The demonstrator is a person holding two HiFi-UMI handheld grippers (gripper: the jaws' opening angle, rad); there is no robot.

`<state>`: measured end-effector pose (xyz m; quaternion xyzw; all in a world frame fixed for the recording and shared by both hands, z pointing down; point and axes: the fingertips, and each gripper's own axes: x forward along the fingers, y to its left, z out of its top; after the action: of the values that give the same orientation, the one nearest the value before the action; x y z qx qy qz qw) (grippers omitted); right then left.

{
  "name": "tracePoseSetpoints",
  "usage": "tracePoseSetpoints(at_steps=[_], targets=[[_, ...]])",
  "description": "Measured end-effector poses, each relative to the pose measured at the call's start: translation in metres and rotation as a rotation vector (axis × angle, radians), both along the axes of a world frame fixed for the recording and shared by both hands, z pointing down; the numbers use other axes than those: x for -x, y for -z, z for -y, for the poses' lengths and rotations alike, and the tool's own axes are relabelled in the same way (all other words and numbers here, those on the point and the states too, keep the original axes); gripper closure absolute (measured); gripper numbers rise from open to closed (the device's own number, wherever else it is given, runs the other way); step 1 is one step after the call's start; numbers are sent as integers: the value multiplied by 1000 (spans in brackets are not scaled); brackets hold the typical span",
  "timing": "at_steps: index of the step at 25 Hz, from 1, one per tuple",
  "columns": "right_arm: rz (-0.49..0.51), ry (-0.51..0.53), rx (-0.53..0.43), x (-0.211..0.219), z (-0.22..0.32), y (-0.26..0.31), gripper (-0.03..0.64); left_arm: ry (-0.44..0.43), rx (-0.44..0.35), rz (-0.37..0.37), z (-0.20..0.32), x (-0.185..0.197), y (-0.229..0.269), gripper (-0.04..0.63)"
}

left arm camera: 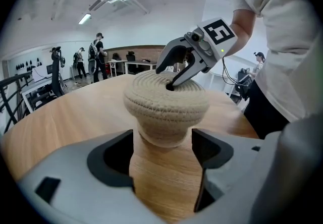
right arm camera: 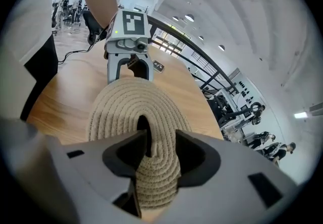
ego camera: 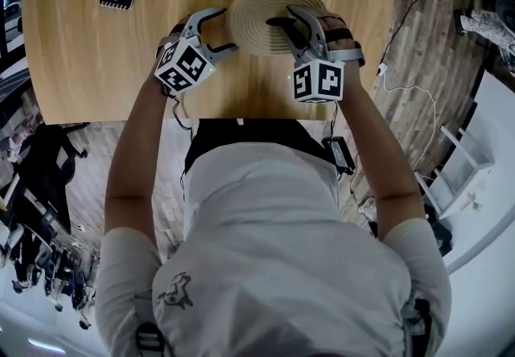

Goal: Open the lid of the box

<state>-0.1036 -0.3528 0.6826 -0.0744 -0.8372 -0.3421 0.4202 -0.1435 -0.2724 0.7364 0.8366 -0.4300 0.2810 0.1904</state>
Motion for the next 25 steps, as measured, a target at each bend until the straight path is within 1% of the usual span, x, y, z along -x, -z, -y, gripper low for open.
tracePoseSetpoints(at_steps=[3, 6, 8, 10, 20, 25], targets=[[6, 29, -26, 5, -3, -1, 450, -11, -21, 3, 8, -4, 1, 244], [39, 82, -61, 9, -10, -2, 481, -33, -26, -2, 13, -11, 2, 244], [73, 133, -101, 9, -18, -3, 520, -39, -19, -2, 16, -14, 1, 244], [98, 163, -128, 8, -23, -5, 571, -45, -18, 1, 17, -14, 1, 244], [121, 155, -93, 12, -24, -8, 578, -49, -37, -6, 15, -12, 0, 250], [142, 156, -96, 11, -24, -6, 581, -55, -39, -6, 15, -12, 0, 255]])
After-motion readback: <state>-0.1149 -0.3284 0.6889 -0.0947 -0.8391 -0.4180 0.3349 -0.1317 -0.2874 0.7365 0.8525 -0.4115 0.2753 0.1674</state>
